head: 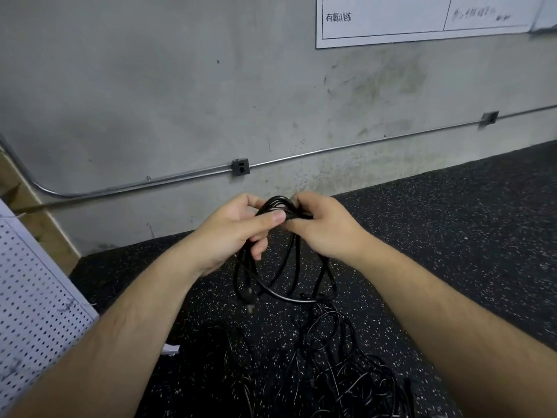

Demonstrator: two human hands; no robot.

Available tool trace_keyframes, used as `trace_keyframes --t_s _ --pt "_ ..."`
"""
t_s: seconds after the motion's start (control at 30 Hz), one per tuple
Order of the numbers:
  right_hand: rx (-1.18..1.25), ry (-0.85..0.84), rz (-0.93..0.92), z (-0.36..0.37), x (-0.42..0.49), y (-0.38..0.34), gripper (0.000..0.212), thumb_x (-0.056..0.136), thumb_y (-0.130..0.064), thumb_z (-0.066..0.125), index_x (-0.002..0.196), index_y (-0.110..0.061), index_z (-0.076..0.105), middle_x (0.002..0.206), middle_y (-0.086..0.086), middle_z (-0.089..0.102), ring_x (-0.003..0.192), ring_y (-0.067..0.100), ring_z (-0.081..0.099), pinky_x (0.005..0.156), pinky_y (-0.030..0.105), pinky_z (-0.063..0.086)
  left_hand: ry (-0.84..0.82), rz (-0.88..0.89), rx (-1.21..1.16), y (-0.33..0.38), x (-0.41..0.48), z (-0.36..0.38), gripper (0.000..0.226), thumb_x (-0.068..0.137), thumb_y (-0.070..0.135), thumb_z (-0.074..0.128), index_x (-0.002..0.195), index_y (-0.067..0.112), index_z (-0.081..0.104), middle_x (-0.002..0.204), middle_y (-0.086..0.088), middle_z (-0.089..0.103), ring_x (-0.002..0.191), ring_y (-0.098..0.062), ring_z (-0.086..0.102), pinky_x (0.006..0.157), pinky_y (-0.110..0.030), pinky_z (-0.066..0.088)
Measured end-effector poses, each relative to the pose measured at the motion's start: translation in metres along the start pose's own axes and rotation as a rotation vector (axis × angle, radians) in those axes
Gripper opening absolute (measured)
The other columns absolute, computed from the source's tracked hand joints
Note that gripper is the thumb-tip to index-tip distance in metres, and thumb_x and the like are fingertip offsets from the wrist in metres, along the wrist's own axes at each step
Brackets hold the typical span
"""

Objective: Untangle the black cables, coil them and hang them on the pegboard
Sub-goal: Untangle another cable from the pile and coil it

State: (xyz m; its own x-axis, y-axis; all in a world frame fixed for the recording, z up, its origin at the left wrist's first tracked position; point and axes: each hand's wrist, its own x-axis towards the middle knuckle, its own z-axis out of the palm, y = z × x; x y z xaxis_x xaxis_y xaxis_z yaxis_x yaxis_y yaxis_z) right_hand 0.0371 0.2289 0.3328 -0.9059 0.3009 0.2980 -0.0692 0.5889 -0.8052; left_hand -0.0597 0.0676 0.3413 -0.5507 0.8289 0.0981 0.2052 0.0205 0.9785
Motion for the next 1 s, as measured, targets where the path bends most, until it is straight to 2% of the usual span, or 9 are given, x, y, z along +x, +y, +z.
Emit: trace_keyframes --t_s 0.23,0.4,0.47,0.53,0.6,0.7,0.8,0.9,1.0 --pt "0.363 0.164 0.154 -0.012 0.004 -0.002 0.013 0.09 -0.016 0.072 0.077 -0.016 0.071 0.082 0.004 0.075 0.088 0.016 0.064 0.091 0.035 0.046 -0.235 -0.114 -0.423 -0.004 -0.002 -0.001 0.041 0.101 0.04 0.043 0.099 0.003 0.06 0.066 -0.003 0.039 0.058 -0.02 0.041 0.062 -0.032 0.045" --pt "0.478 0.162 0.207 -0.016 0.003 -0.005 0.008 0.092 -0.019 0.072 0.087 -0.013 0.071 0.076 -0.004 0.072 0.074 0.007 0.062 0.078 0.027 0.045 -0.463 -0.09 -0.715 -0.013 -0.006 -0.006 0.033 0.103 0.028 0.05 0.119 0.001 0.054 0.082 -0.003 0.047 0.071 -0.02 0.049 0.077 -0.04 0.034" --pt "0.41 0.127 0.148 -0.016 0.002 -0.006 0.001 0.092 -0.014 0.071 0.091 -0.015 0.071 0.075 -0.007 0.07 0.068 -0.001 0.061 0.07 0.018 0.043 -0.496 -0.051 -0.778 -0.016 -0.007 -0.003 0.025 0.103 0.026 0.055 0.114 0.003 0.052 0.078 0.0 0.048 0.067 -0.019 0.053 0.083 -0.042 0.045" --pt "0.321 0.082 0.077 -0.016 -0.001 -0.006 0.01 0.091 -0.015 0.072 0.098 -0.022 0.07 0.084 -0.011 0.071 0.076 0.0 0.063 0.075 0.017 0.046 -0.451 -0.011 -0.792 -0.015 -0.005 0.002 0.021 0.103 0.028 0.056 0.105 0.007 0.052 0.069 0.005 0.043 0.056 -0.012 0.049 0.083 -0.041 0.057" --pt "0.266 0.008 0.05 -0.017 -0.006 -0.001 0.027 0.093 -0.022 0.071 0.118 -0.03 0.064 0.106 -0.011 0.069 0.083 -0.002 0.062 0.077 0.019 0.045 -0.316 0.013 -0.807 -0.011 -0.003 0.004 0.02 0.103 0.033 0.051 0.098 0.013 0.053 0.062 0.008 0.037 0.046 -0.004 0.041 0.065 -0.029 0.057" --pt "0.23 -0.077 0.04 -0.017 -0.014 0.0 0.037 0.102 -0.046 0.051 0.138 -0.04 0.048 0.109 -0.014 0.058 0.079 -0.013 0.054 0.077 0.02 0.041 0.009 0.069 -0.739 -0.005 0.002 0.002 0.023 0.105 0.032 0.047 0.086 0.019 0.047 0.058 0.01 0.033 0.043 -0.002 0.028 0.042 -0.017 0.034" --pt "0.038 -0.05 -0.095 -0.01 -0.016 -0.004 0.044 0.106 -0.047 0.038 0.145 -0.031 0.048 0.129 -0.012 0.06 0.113 -0.003 0.056 0.102 0.032 0.048 0.136 0.042 -0.684 -0.002 0.004 0.005 0.021 0.103 0.032 0.048 0.089 0.016 0.05 0.057 0.009 0.029 0.041 -0.002 0.023 0.037 -0.017 0.023" --pt "-0.102 -0.068 -0.22 -0.006 -0.016 -0.004 0.059 0.099 -0.055 0.041 0.149 -0.023 0.042 0.108 -0.007 0.062 0.091 0.0 0.059 0.085 0.025 0.051 0.122 -0.003 -0.667 0.004 0.003 0.008 0.025 0.099 0.036 0.049 0.094 0.012 0.054 0.056 0.008 0.029 0.038 -0.002 0.021 0.037 -0.017 0.017" --pt "-0.248 -0.024 -0.316 -0.008 -0.011 0.0 0.035 0.104 -0.043 0.046 0.12 -0.016 0.062 0.081 -0.012 0.056 0.073 -0.001 0.053 0.063 0.02 0.04 0.087 -0.02 -0.508 0.009 -0.001 0.006 0.036 0.097 0.046 0.049 0.098 0.01 0.055 0.059 0.004 0.029 0.04 -0.003 0.02 0.037 -0.018 0.015"
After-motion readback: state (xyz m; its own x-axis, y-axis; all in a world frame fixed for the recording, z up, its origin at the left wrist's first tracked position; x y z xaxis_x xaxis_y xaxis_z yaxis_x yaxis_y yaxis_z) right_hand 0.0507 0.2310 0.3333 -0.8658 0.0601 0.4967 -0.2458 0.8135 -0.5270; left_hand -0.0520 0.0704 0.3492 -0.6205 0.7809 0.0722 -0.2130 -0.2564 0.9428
